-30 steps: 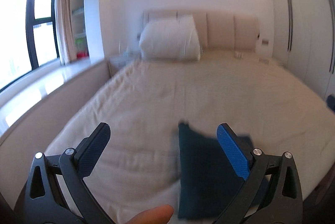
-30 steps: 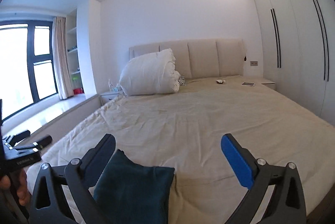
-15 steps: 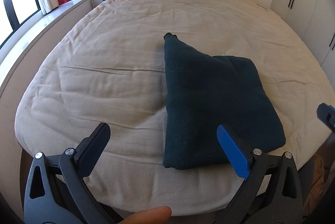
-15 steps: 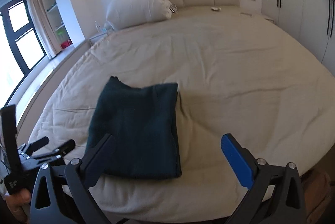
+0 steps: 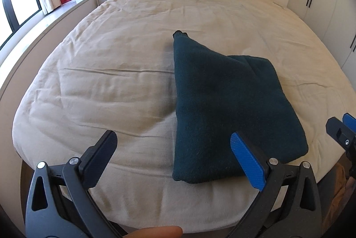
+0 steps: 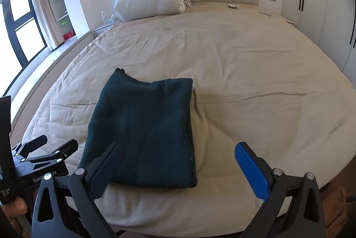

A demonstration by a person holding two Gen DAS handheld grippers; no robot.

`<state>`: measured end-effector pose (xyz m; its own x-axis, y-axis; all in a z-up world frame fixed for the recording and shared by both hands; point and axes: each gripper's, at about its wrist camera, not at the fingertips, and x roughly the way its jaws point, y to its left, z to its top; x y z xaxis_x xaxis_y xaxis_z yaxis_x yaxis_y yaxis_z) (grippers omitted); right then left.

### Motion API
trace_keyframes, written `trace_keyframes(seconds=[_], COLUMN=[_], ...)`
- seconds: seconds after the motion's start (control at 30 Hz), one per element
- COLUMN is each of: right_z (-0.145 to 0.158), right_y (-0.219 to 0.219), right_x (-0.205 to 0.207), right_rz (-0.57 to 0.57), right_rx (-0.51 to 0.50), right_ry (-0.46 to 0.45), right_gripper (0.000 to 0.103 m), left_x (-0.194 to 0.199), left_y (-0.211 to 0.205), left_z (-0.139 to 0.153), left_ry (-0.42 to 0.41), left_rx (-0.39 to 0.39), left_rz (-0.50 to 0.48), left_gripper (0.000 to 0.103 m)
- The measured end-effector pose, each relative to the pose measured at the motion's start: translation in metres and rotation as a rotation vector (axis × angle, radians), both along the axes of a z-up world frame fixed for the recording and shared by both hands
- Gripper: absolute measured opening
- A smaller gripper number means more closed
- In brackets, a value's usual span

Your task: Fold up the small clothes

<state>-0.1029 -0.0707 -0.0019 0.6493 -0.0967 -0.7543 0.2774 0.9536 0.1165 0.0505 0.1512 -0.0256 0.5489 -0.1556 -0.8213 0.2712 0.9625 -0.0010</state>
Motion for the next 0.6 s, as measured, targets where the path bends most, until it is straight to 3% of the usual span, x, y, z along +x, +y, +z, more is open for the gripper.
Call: trace_keyframes(seconds=[0.6], right_z=[-0.017], right_y=[-0.001], right_x=[0.007], right_rz=[0.005], right_rx=[0.021], right_ry=[0.052], right_gripper=[0.103], left_x=[0.006], left_y=[0.0], left_z=[-0.009], left_ry=[0.013], left_rx=[0.003], left_rz=[0.001], left_gripper=[0.103])
